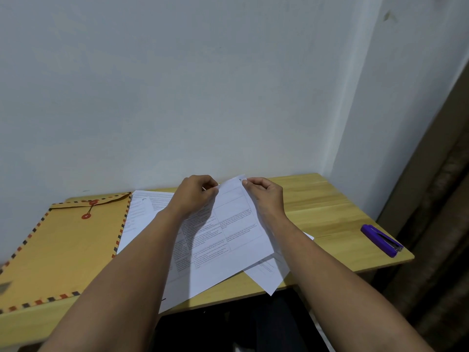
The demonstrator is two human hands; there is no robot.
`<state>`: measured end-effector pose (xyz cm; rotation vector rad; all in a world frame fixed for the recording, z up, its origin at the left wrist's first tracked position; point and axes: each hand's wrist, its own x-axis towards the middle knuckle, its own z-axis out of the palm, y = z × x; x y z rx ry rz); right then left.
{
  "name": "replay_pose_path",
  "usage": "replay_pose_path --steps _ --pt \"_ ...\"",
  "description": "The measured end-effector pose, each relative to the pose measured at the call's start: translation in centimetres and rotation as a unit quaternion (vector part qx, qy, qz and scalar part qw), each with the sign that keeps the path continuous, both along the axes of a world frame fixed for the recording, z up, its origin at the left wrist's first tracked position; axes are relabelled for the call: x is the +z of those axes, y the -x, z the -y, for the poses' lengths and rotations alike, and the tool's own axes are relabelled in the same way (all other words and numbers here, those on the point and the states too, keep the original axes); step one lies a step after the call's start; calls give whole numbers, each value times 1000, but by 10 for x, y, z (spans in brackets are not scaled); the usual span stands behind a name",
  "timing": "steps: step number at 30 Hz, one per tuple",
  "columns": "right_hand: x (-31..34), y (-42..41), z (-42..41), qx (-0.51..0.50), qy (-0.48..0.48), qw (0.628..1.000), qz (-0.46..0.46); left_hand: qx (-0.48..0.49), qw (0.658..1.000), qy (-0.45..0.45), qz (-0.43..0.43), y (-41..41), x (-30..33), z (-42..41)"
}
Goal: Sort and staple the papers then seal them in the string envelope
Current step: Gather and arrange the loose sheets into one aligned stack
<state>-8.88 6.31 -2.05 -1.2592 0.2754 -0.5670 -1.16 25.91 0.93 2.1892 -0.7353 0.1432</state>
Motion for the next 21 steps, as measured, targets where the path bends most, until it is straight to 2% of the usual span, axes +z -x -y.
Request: replay_pose_path --steps 11,15,19,21 --pt "-2 0 -1 7 12 1000 -3 -2 1000 7 -2 -3 -1 0" --pt "-14 -2 -2 58 75 995 3 30 999 29 18 -9 6 -5" --pt "-16 -2 1 60 203 977 -17 61 997 26 47 -17 16 -13" --pt "-16 -3 0 69 209 975 -24 62 996 18 60 -18 19 -16"
